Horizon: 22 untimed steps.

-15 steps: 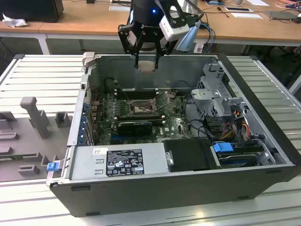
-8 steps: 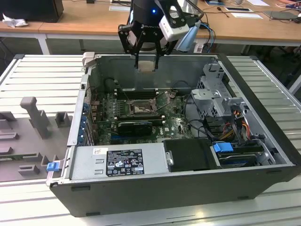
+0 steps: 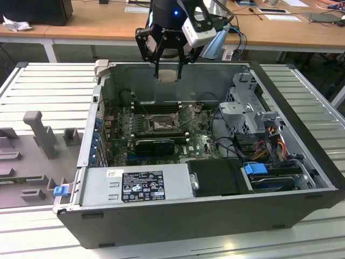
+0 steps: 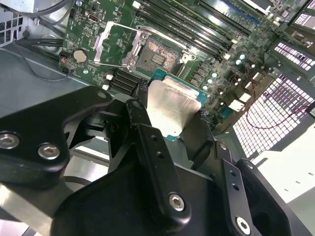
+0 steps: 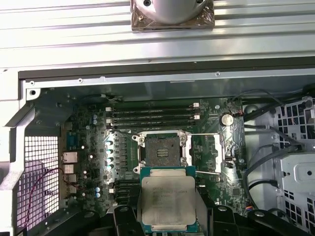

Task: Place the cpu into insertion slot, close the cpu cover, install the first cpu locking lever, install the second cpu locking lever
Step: 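Place the cpu into insertion slot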

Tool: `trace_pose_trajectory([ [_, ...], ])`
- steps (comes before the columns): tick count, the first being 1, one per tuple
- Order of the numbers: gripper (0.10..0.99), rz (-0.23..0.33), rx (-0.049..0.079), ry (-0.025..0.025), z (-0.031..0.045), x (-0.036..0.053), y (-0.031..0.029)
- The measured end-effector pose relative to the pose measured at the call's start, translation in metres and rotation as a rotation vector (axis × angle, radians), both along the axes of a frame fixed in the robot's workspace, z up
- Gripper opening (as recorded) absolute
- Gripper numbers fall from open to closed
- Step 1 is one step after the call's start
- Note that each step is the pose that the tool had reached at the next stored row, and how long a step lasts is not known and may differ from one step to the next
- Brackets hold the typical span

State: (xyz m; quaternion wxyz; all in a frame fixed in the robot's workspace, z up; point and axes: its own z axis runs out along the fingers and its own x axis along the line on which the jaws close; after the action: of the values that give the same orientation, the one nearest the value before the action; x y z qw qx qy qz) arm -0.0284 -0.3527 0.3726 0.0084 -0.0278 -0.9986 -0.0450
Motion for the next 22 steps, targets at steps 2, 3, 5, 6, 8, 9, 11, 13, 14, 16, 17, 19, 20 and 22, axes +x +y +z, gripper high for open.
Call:
trace_pose_trajectory([
  [2,0.529,-0.002,0.0,0.0001,0.0,0.0,0.0],
  [3,0.529,-0.003,0.0,0.0,0.0,0.0,0.0],
  [5,0.529,-0.004,0.0,0.0,0.0,0.0,0.0],
  [6,0.529,-0.004,0.0,0.0,0.0,0.0,0.0],
  [8,0.529,-0.006,0.0,0.0001,0.0,0.0,0.0],
  [9,0.529,-0.006,0.0,0.0001,0.0,0.0,0.0],
  [11,0.529,-0.007,0.0,0.0001,0.0,0.0,0.0],
  [13,0.529,-0.008,0.0,0.0001,0.0,0.0,0.0],
  [14,0.529,-0.009,0.0,0.0001,0.0,0.0,0.0],
  [16,0.529,-0.01,0.0,0.0001,0.0,0.0,0.0],
  [17,0.529,-0.011,0.0,0.0001,0.0,0.0,0.0],
  [19,0.529,-0.012,0.0,0.0,0.0,0.0,0.0],
  [20,0.529,-0.012,0.0,0.0001,0.0,0.0,0.0],
  [22,0.529,-0.014,0.0,0.0001,0.0,0.0,0.0],
])
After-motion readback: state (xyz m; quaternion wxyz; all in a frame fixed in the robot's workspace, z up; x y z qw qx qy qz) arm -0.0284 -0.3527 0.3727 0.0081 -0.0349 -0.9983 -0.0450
